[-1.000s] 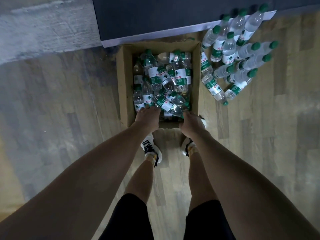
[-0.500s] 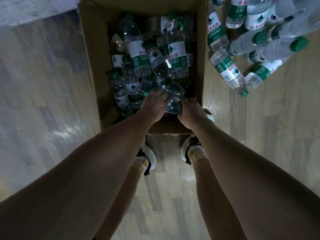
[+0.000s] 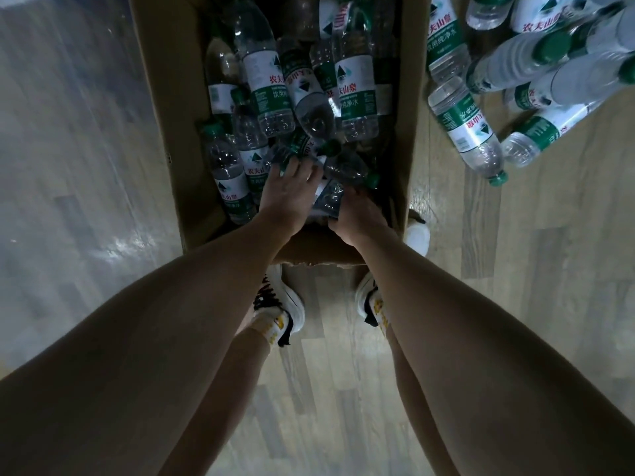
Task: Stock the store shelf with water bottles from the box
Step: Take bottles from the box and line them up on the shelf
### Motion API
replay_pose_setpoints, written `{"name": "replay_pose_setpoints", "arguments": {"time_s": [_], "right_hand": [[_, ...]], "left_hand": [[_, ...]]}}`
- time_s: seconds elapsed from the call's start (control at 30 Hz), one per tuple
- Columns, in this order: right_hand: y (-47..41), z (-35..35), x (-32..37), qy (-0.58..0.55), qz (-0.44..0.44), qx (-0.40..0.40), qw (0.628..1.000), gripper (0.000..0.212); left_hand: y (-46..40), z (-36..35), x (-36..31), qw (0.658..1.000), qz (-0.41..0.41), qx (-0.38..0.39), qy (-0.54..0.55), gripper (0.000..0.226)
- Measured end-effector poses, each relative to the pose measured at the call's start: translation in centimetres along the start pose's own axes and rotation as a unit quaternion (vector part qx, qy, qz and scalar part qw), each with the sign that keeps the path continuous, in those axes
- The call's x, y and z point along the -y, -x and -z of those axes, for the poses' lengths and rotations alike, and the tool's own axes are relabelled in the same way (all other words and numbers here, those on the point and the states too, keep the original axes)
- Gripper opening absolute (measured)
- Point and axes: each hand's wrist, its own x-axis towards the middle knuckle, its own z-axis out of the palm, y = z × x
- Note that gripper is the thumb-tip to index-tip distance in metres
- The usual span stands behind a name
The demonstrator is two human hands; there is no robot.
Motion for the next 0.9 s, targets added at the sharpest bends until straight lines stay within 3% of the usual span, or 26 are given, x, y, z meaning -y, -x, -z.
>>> {"name": "replay_pose_setpoints", "arguments": {"time_s": [0.23,0.4,0.47,0.6,0.73,0.9], "right_hand": [[0.2,-2.2,2.6,0.051,-0.052,-0.01,0.997,0.083],[5.8,2.2,5.3,0.023,-0.056,-0.052,0.997,0.079],[9.1,5.3,6.8,0.034,-0.048,-0.074,0.996,0.082],[17.7,12.1,10.6,0.062,-0.012,-0.093,0.994,0.06],[27.8,19.0,15.5,0.077,0.031,-0.109,0.991,0.072],[41.2,28.0,22.1,-0.053,0.063,-0.162,0.983,0.068]], "left_hand": [[2.1,0.5,1.0,1.0,0.004,0.011,0.022,0.056],[7.2,5.9,2.8,0.999,0.019,0.021,0.033,0.059],[9.7,9.4,4.0,0.999,0.021,0.019,0.042,0.057],[15.0,18.4,6.9,0.996,0.031,-0.002,0.083,0.062],[20.7,29.3,9.8,0.99,0.033,-0.004,0.136,0.056],[28.9,43.6,13.2,0.983,0.038,-0.056,0.17,0.038]]}}
